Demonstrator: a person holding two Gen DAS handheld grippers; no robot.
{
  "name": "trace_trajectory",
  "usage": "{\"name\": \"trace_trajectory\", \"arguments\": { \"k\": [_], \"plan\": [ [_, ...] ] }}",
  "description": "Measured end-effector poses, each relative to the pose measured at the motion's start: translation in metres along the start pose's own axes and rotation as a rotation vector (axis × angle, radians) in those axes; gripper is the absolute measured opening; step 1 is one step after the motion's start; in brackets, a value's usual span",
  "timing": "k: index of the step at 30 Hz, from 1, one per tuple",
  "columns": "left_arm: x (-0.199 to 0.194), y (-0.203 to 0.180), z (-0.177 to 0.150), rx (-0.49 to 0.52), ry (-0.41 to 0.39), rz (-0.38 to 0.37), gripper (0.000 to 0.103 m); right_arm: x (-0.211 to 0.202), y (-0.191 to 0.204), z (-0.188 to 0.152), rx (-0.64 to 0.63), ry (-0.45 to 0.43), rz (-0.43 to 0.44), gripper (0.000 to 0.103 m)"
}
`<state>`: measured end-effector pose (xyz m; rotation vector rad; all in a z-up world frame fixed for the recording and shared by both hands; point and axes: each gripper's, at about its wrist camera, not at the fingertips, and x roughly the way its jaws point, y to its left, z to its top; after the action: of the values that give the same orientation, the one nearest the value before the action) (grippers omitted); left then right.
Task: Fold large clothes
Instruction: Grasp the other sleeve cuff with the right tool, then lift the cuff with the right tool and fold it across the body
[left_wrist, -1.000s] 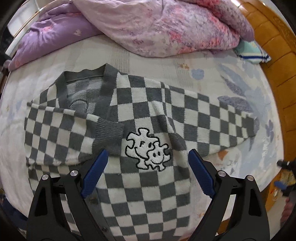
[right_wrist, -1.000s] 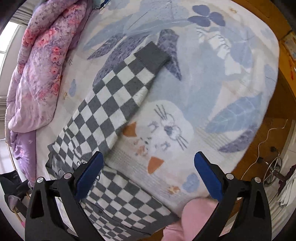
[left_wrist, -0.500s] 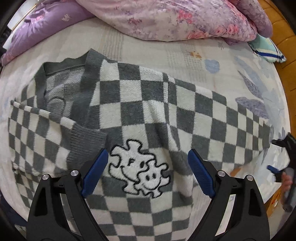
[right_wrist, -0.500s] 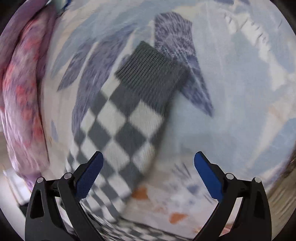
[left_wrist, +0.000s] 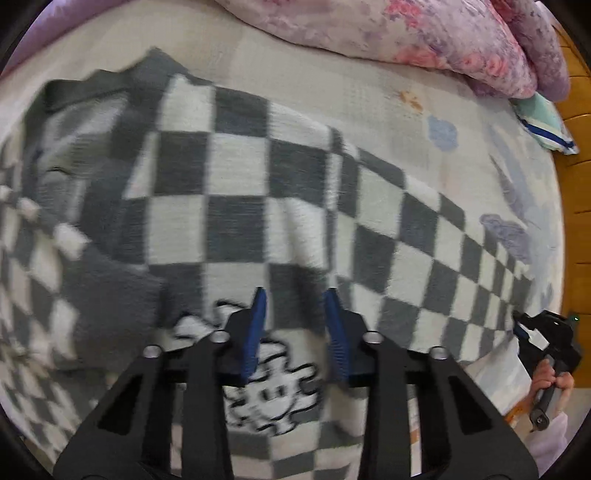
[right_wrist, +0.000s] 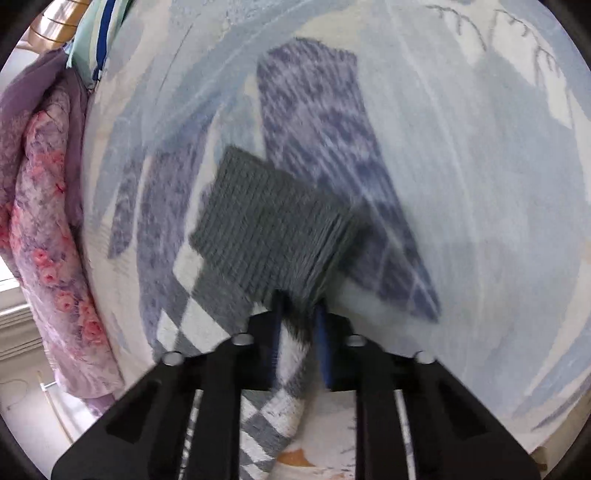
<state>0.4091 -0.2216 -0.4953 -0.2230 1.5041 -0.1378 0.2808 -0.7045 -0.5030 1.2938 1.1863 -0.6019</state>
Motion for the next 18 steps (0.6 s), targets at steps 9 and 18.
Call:
{"name": "trace_trajectory", "arguments": {
  "k": [9, 18],
  "plan": [
    [0.046, -0.010, 0.000, 0.001, 0.059, 0.018, 0.020, -0.085, 0.063, -0.018, -0.175, -0.117, 0.219, 0.007],
    [0.055, -0.002, -0.002, -0.024, 0.003, -0.014, 0.023, -0.161, 0.192, -0.116, -0.646, -0.166, 0.391, 0.008]
  ]
}}
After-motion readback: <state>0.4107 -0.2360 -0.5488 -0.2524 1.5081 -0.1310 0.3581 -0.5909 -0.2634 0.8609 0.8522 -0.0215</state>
